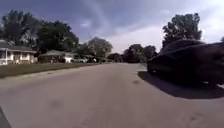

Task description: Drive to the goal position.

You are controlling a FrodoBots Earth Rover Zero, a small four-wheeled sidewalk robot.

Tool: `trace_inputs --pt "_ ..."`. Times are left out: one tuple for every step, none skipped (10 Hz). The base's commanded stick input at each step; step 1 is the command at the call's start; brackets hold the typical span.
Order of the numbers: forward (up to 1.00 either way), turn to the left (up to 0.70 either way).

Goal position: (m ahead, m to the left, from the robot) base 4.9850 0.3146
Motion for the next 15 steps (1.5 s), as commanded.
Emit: trace_inputs --pt "0.7 0.03" --pt "0.7 0.03" --pt "0.7 0.03" --pt "0.7 0.03" --pt "0.7 0.03" --pt "0.7 0.03" --pt "0.7 0.03" --pt "0.7 0.03" --pt "0.7 0.03" --pt "0.7 0.03" --pt "0.7 0.03" --pt "0.7 0.03" --pt "0.7 0.03" --pt "0.7 0.03" --pt "0.7 0.03"
